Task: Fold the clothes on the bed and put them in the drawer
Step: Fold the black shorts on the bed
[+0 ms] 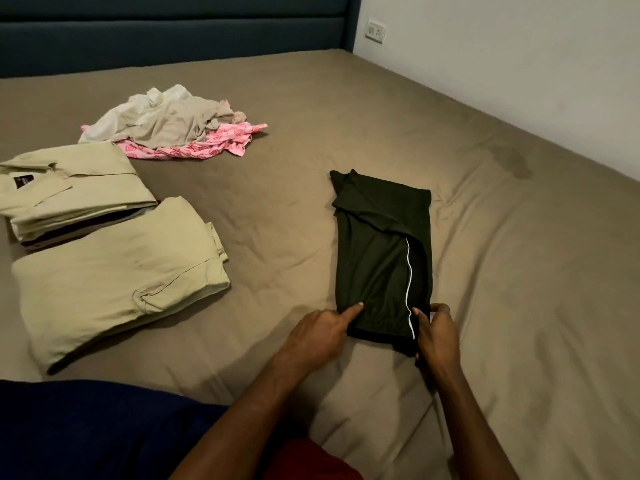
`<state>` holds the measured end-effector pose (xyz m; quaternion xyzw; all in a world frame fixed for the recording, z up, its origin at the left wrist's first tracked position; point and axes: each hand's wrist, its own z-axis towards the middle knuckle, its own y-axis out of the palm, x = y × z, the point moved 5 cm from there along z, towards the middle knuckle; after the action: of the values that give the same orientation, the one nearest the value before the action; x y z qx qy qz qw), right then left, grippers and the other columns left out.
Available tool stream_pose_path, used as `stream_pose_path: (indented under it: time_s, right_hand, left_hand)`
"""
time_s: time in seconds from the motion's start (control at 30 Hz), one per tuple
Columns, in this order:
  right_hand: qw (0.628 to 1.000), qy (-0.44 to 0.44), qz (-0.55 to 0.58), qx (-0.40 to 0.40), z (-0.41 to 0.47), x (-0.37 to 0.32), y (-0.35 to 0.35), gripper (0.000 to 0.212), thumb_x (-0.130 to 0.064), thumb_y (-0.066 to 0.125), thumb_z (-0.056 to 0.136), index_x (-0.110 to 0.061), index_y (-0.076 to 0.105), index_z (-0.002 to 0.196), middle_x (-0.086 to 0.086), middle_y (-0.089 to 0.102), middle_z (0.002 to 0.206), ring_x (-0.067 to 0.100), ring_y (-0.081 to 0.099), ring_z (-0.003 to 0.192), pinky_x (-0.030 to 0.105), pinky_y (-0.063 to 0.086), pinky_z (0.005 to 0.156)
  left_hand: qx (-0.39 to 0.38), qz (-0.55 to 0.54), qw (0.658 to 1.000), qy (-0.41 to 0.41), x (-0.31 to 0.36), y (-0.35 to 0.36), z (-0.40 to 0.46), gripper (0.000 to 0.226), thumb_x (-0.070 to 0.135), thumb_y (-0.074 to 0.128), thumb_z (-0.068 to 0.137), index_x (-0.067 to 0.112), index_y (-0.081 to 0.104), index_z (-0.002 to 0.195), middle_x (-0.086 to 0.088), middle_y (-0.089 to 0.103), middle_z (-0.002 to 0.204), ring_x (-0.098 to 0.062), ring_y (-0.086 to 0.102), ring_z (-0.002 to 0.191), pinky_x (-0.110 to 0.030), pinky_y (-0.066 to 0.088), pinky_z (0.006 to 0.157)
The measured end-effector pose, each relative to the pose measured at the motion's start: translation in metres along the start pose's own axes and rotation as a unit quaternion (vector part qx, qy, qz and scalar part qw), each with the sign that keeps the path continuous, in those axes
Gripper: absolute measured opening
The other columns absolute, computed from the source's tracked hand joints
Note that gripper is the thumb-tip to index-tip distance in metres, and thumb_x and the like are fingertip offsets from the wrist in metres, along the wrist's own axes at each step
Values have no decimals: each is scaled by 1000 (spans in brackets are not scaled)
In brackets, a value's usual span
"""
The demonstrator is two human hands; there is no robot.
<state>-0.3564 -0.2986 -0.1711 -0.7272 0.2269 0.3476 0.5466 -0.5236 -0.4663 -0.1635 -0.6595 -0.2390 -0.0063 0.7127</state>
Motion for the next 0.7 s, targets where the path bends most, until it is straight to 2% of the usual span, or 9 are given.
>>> stream_pose_path:
  time_s: [0.07, 0.13, 0.2, 0.23, 0.3, 0.4, 0.53, 0.6, 0.7]
  right_hand:
    - [1000, -10, -4, -6, -2, -2, -2, 24, -34, 56, 105, -15, 47, 118, 20, 67, 87, 34, 63, 47, 34, 46, 36]
    - [998, -36, -43, 14, -6, -2, -2, 31, -34, 57, 105, -11, 50, 125, 18, 70, 100, 36, 69, 74, 40, 54, 57]
    - [992, -60, -101, 43, -13, -1, -2, 37, -34, 56, 105, -8, 50, 130, 19, 71, 106, 40, 67, 92, 45, 55, 74]
    - [989, -61, -126, 57, -18, 1, -3, 37, -35, 55, 105, -7, 50, 129, 21, 70, 103, 42, 67, 92, 46, 54, 74]
    - [979, -54, -186, 72, -26, 6, -2, 34, -36, 52, 106, -6, 51, 121, 23, 69, 98, 44, 66, 90, 44, 48, 70]
    - [951, -60, -290, 86, -32, 5, -2, 37, -41, 43, 107, -6, 54, 109, 20, 70, 96, 42, 67, 89, 42, 45, 69]
    - [945, -48, -306, 106, -38, 4, -4, 47, -52, 40, 106, -8, 55, 100, 16, 70, 93, 39, 67, 85, 39, 45, 68]
    - [961, -33, -254, 107, -41, 8, -7, 48, -55, 43, 103, -9, 55, 102, 16, 69, 94, 37, 65, 86, 39, 46, 70]
    - [977, -55, -182, 92, -46, 9, -9, 45, -45, 56, 101, -10, 52, 128, 17, 71, 108, 41, 67, 99, 42, 49, 79]
  left_hand:
    - [39, -19, 999, 34, 1, -6, -3, 60, 16, 53, 95, 24, 44, 154, -16, 71, 100, -35, 66, 87, -41, 54, 79]
    - [99, -8, 992, 75, 6, -15, -6, 51, 18, 63, 80, 18, 70, 131, -11, 71, 74, -29, 66, 62, -33, 55, 55]
    - [109, -2, 992, 70, 11, -16, -8, 44, 23, 67, 69, 20, 80, 111, -6, 65, 57, -24, 59, 45, -26, 49, 41]
    - [118, -14, 991, 65, 15, -18, -12, 43, 24, 67, 69, 22, 80, 110, -7, 66, 59, -24, 61, 48, -25, 50, 44]
    - [105, -63, 992, 19, 18, -15, -19, 44, 22, 65, 83, 25, 74, 125, -12, 74, 84, -30, 70, 74, -31, 56, 67]
    - [59, -64, 995, -54, 9, -6, -21, 55, 29, 55, 97, 36, 48, 150, -14, 70, 113, -32, 65, 103, -37, 49, 92]
    - [36, -60, 996, -52, -4, -5, -21, 80, 49, 59, 92, 41, 18, 161, -8, 70, 106, -28, 65, 99, -34, 48, 84]
    - [40, -116, 992, -34, -8, -8, -23, 78, 43, 62, 90, 41, 26, 159, -6, 63, 101, -24, 62, 92, -32, 47, 82]
    - [84, -197, 977, 13, -11, -14, -19, 65, 31, 63, 82, 35, 55, 146, 6, 49, 93, -10, 53, 74, -25, 49, 77]
